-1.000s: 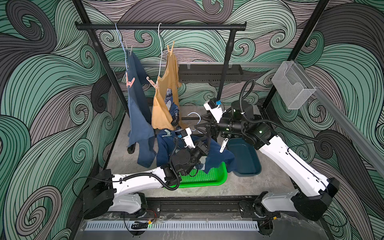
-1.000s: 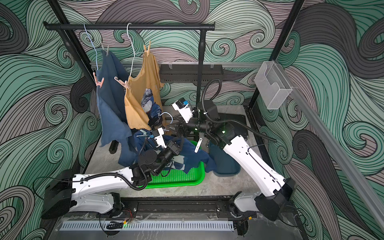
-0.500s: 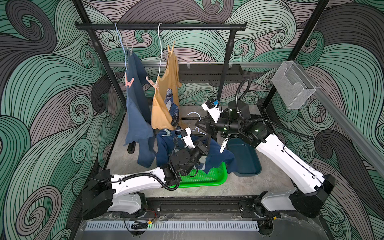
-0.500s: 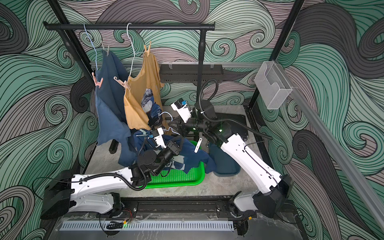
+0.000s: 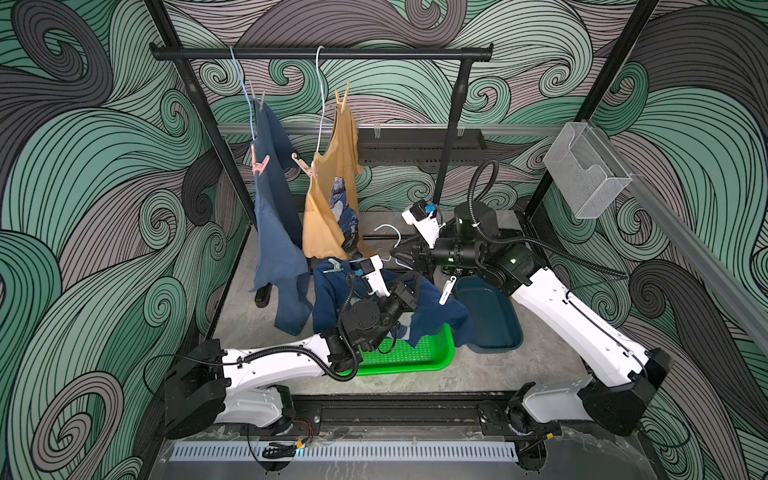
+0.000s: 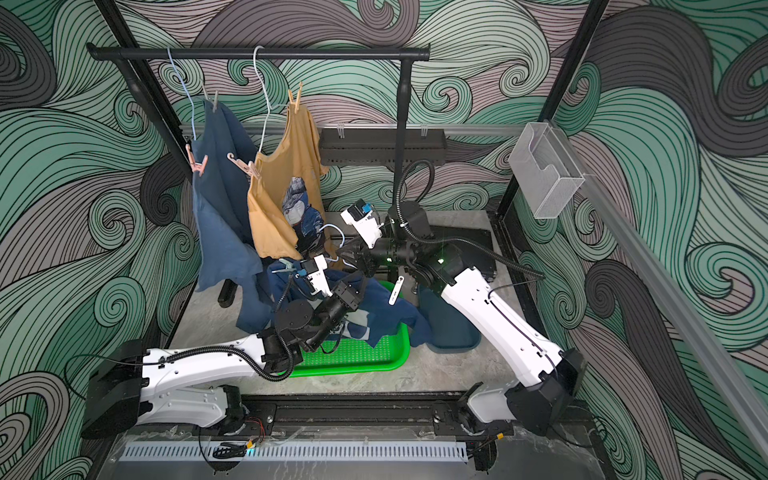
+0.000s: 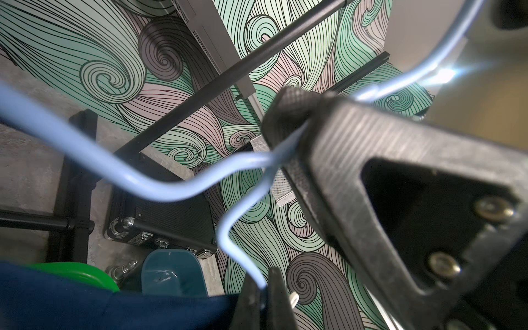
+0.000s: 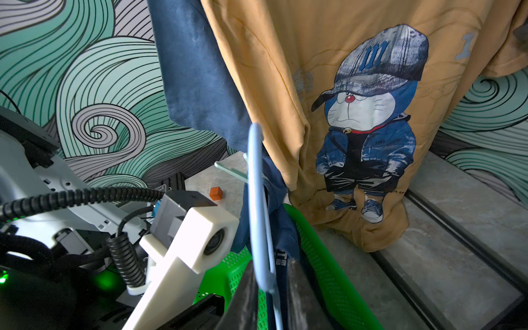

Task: Remove the clothespins securing t-shirts to the hanger
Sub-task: Pick up the hanger from the clothes rail.

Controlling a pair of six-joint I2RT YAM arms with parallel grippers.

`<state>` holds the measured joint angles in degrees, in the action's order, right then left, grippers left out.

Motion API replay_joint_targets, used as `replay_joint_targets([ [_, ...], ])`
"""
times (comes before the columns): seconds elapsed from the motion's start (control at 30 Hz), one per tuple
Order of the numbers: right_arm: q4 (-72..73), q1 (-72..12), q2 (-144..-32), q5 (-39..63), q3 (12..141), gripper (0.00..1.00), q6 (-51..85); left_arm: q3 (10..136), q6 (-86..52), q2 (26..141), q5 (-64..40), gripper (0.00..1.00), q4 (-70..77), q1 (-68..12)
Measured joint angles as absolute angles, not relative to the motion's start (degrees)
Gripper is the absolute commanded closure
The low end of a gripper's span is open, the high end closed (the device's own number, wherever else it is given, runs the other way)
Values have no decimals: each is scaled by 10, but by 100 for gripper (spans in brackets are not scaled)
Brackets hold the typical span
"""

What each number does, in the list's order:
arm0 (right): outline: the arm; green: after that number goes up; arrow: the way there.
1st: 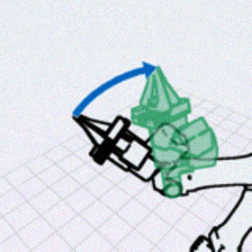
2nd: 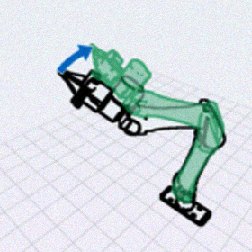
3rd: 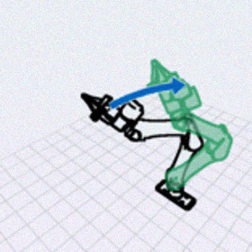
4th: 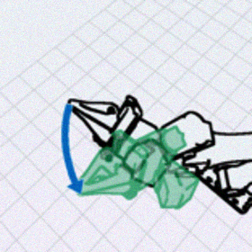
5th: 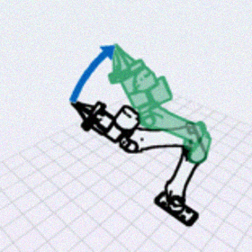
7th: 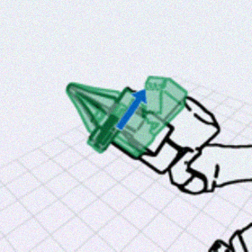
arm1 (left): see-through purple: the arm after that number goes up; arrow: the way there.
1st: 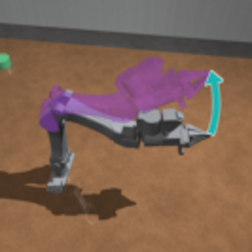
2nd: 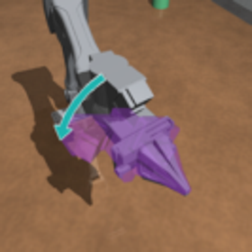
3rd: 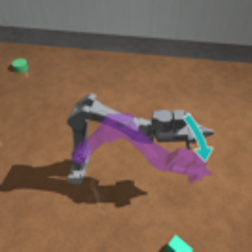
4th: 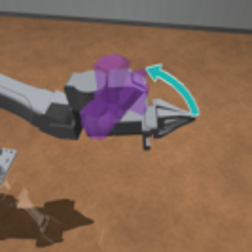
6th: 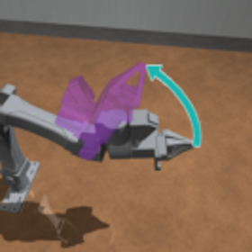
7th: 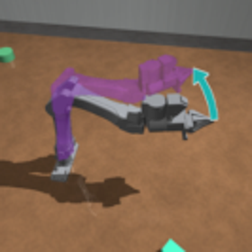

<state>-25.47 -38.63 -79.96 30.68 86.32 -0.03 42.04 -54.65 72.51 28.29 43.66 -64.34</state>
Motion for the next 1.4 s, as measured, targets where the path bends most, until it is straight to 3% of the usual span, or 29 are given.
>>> replay_joint_targets([
  [0.27, -257, -387, -813, 319, 855, 87, 1, 420, -547, 725, 283, 100, 436, -643],
  [0.4, -256, -387, -813, 320, 852, 100, -6, 420, -547, 725, 283, 100, 435, -643],
  [0.5, -256, -385, -813, 319, 852, 100, -5, 420, -547, 725, 283, 100, 436, -644],
  [0.53, -256, -386, -813, 319, 852, 100, -6, 420, -547, 725, 283, 92, 436, -644],
  [0.63, -262, -387, -813, 321, 852, 100, -6, 420, -548, 722, 285, 47, 436, -645],
  [0.7, -260, -389, -812, 321, 852, 100, -7, 415, -548, 719, 287, 33, 423, -646],
  [0.77, -268, -390, -808, 321, 851, 100, -11, 408, -552, 714, 287, 29, 410, -646],
  [1.13, -288, -393, -804, 320, 850, 100, -46, 377, -558, 559, 299, 25, 232, -650],
  [1.4, -310, -389, -805, 325, 854, 100, -73, 402, -447, 427, 314, 25, 29, -650],
])
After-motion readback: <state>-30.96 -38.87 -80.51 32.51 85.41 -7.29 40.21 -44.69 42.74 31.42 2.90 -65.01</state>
